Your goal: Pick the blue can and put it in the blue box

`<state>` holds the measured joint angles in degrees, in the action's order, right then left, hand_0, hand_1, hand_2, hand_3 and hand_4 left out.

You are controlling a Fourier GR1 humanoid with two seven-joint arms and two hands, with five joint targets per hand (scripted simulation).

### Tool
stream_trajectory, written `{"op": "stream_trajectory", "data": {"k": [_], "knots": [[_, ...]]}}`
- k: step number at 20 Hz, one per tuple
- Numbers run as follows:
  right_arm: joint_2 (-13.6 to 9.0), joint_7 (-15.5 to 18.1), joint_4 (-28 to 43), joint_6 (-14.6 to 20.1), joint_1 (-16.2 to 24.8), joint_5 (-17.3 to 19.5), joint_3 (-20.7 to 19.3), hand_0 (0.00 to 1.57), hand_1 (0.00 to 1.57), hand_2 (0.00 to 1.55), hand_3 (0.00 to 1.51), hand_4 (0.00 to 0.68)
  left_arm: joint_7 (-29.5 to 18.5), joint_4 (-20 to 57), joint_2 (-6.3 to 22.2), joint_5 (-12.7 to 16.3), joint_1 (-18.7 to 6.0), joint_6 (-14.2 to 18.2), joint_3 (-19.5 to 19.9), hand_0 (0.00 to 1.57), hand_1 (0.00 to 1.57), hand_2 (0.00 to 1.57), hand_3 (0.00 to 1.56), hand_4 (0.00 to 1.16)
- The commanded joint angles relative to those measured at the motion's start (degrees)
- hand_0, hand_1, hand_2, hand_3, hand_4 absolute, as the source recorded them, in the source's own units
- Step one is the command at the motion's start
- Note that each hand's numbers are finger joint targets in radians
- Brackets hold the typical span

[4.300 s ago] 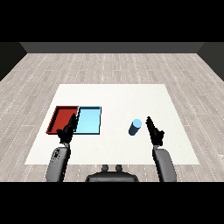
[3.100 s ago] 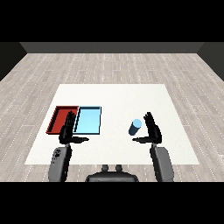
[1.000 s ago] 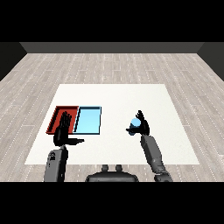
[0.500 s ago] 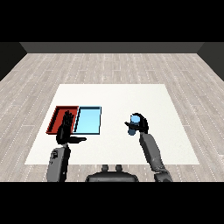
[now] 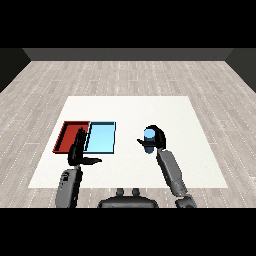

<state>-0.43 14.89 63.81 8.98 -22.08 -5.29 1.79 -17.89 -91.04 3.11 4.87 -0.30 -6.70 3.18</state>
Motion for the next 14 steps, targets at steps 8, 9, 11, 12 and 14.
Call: {"op": "stream_trajectory", "data": {"k": [8, 9, 11, 12, 14], "knots": [[0.4, -2.5, 7.6, 5.2, -4.7, -0.3, 8.9, 1.48, 1.48, 1.45, 1.43, 0.641, 6.9, 3.9, -2.4, 3.4, -5.7, -2.0, -3.4, 0.00, 0.00, 0.00, 0.00, 0.00], [0.4, -5.3, 11.3, 4.1, -3.3, 1.3, 8.2, 1.49, 1.49, 1.46, 1.44, 0.632, 7.6, 0.6, -3.0, 3.7, -2.5, -1.4, -5.3, 0.00, 0.00, 0.00, 0.00, 0.00], [0.4, -4.8, 11.6, 2.6, -2.4, 1.1, 7.0, 1.50, 1.50, 1.47, 1.44, 0.636, 7.8, 0.6, -3.1, 3.8, -2.7, -0.9, -5.7, 0.00, 0.00, 0.00, 0.00, 0.00], [0.4, -5.0, 12.0, 2.2, -2.1, 1.2, 6.7, 1.50, 1.50, 1.47, 1.44, 0.636, 7.8, 0.6, -3.1, 3.8, -2.8, -0.6, -5.9, 0.00, 0.00, 0.00, 0.00, 0.00], [0.4, -5.2, 12.6, 1.4, -1.6, 1.6, 6.0, 1.50, 1.50, 1.47, 1.44, 0.636, 8.4, -1.6, -3.1, 3.6, -1.0, 1.9, -8.9, 0.00, 0.00, 0.00, 0.00, 0.00]]}}
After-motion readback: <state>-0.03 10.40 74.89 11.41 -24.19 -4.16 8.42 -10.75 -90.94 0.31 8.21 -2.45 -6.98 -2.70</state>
